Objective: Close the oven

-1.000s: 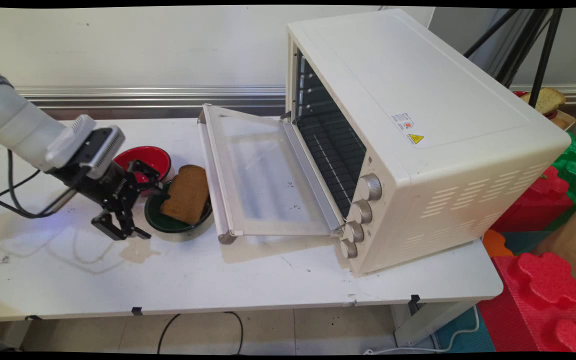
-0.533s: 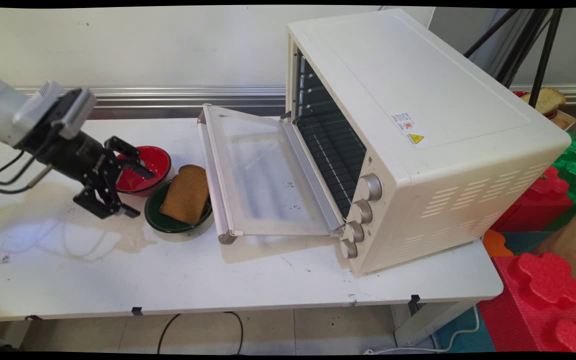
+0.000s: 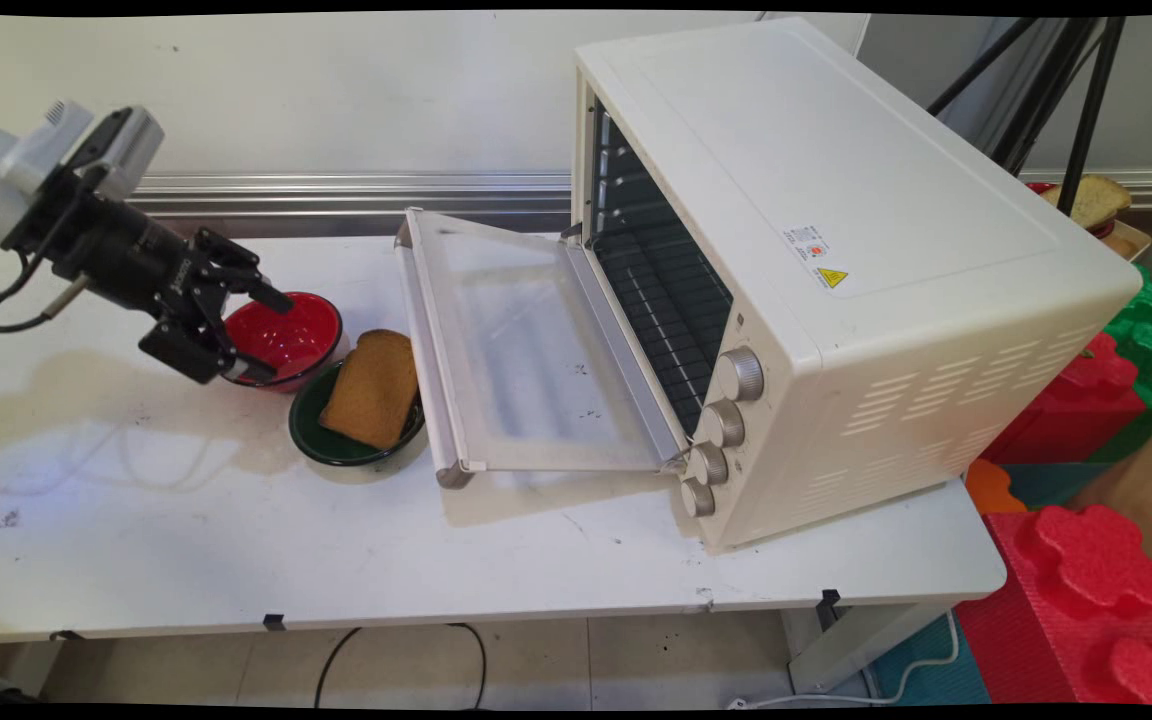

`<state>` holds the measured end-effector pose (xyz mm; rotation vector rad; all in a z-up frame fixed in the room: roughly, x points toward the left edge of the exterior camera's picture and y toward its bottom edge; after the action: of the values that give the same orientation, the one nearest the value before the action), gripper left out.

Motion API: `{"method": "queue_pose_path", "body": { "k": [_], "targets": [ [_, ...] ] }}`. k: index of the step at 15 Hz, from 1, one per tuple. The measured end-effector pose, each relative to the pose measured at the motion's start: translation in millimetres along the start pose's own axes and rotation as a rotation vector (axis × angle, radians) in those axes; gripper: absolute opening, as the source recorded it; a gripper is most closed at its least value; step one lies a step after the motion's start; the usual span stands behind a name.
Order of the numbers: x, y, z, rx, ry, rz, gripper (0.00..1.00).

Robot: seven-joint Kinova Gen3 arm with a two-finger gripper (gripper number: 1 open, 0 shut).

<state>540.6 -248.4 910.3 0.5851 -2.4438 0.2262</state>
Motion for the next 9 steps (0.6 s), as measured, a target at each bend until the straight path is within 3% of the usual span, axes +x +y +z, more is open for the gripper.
{"method": "queue_pose_path", "body": {
  "k": [9],
  "targets": [
    [7, -23, -9, 0.050, 0.046, -0.092, 1.00]
  ]
}}
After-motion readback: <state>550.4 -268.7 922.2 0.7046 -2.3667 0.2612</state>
